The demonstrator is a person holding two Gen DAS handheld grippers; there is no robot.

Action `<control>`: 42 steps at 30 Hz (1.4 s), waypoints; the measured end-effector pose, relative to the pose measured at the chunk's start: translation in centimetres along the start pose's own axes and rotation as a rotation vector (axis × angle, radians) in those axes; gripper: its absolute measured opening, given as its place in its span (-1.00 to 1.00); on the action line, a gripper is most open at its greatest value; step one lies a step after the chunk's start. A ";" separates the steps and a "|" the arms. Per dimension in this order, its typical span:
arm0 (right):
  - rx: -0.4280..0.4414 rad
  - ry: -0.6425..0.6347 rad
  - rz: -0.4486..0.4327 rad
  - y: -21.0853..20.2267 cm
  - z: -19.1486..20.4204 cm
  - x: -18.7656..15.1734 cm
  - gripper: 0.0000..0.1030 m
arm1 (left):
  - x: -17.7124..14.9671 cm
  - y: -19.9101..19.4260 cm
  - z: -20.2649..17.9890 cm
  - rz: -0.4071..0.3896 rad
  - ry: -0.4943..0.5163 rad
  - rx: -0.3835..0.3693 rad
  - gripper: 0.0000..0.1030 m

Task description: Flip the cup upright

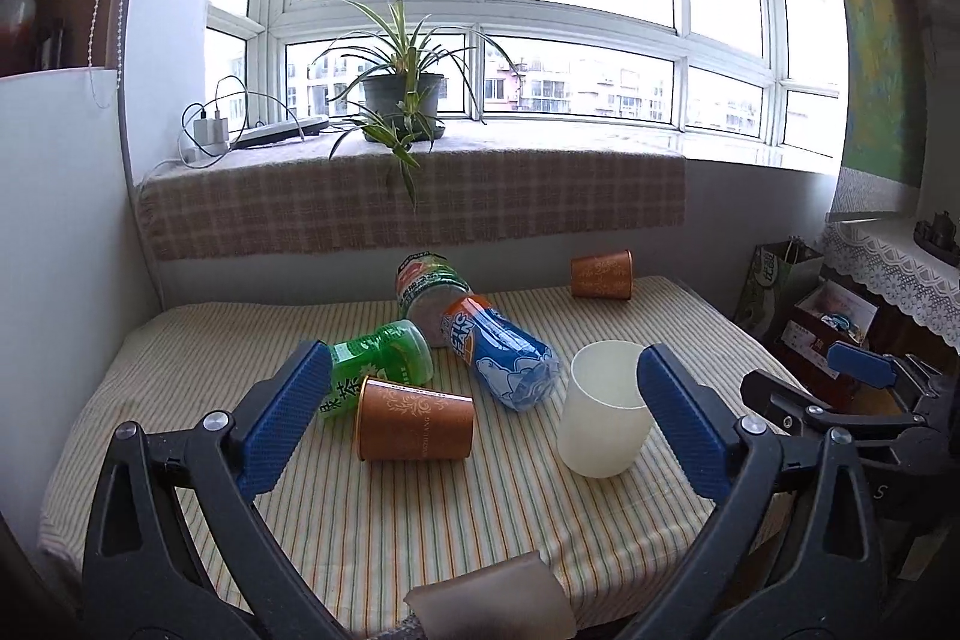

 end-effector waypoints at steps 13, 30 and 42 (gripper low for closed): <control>-0.023 -0.002 -0.034 -0.7 -0.5 0.2 1.00 | -0.1 0.0 0.2 0.012 -0.015 0.008 1.00; -0.020 0.002 -0.008 -0.1 -0.5 0.1 1.00 | -0.5 0.3 0.5 0.030 -0.024 0.012 1.00; -0.020 0.006 0.006 0.2 -0.6 0.0 1.00 | -0.6 0.5 0.6 0.032 -0.027 0.017 1.00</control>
Point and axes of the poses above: each gripper's, at about its wrist camera, not at the fingertips, and y roughly the way its jaws point, z to its left, x to its top, the point moved 8 cm from there along y, roughly the way its jaws point, and after that the axes turned 13 degrees about y, right-handed, at the moved point
